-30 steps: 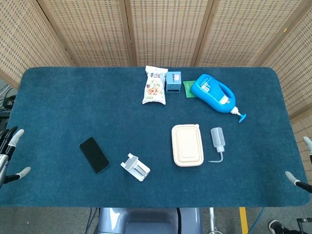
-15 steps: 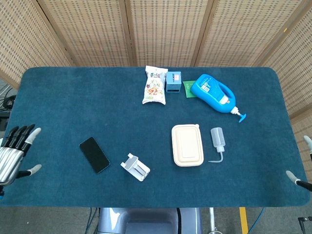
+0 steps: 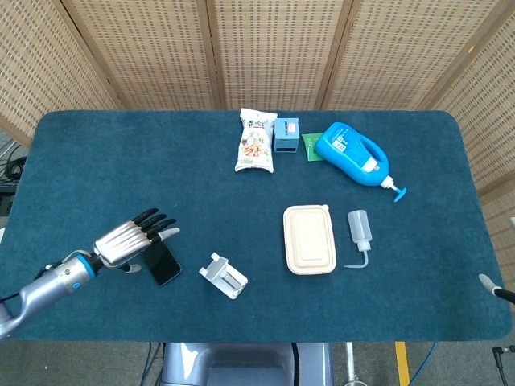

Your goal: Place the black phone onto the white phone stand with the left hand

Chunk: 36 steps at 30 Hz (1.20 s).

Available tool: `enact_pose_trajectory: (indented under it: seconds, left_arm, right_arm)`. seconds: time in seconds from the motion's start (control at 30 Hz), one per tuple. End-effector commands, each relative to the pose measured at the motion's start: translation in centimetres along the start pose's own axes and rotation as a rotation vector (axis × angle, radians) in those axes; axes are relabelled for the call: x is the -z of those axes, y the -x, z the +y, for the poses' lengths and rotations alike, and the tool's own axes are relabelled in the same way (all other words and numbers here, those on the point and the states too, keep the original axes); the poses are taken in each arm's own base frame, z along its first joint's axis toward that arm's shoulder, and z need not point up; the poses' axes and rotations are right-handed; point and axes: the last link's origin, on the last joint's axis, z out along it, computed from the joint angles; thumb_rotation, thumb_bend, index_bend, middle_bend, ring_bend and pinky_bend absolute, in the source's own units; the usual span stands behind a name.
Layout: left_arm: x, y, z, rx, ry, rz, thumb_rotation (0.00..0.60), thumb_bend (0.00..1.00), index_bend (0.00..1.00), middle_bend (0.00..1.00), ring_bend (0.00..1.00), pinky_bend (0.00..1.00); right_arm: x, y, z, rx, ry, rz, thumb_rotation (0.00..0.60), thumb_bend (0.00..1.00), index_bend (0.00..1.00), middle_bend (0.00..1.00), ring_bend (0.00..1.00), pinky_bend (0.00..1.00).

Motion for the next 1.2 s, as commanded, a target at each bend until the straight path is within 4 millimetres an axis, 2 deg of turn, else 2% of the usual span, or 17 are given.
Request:
enact_pose_trajectory:
  seconds: [0.03,0.23,0.43,0.77,1.2]
  left_arm:
    - [-1.5,0.6,0.6,-0.011,0.048,-0.03,0.6,0.0,0.08,0.08,0.11,0.08]
    - [-3.2,1.1,1.3,0.025,0.089,-0.05,0.6,0.0,0.1,0.11,0.12,0.09]
    - [-2.9,1.8,1.1,0.029,0.099,-0.078,0.6,0.0,0.11,0.16,0.16,0.13]
    - [-2.9,3.6,1.6,0.006,0.104,-0.109,0.6,0.0,0.12,0.18,0.18,0.15]
    - [-2.8,4.3,1.8,-0.032,0.095,-0.111,0.6,0.0,0.16,0.2,0.2,0.16]
  right_arm:
    - [-0.2,0.1,0.2,0.002,0.012,-0.002,0.6,0.0,0.0,0.0,0.0,0.0]
    - [-0.5,0.2,0.6,0.002,0.04,-0.006,0.6,0.0,0.0,0.0,0.0,0.0]
    - [-0.6,0.3,0.7,0.0,0.048,-0.013,0.6,0.0,0.0,0.0,0.0,0.0]
    - [-0.6,0.2,0.8,-0.007,0.052,-0.015,0.6,0.0,0.0,0.0,0.0,0.0]
    - [-0.7,0.2,0.9,-0.013,0.052,-0.017,0.6,0.0,0.0,0.0,0.0,0.0]
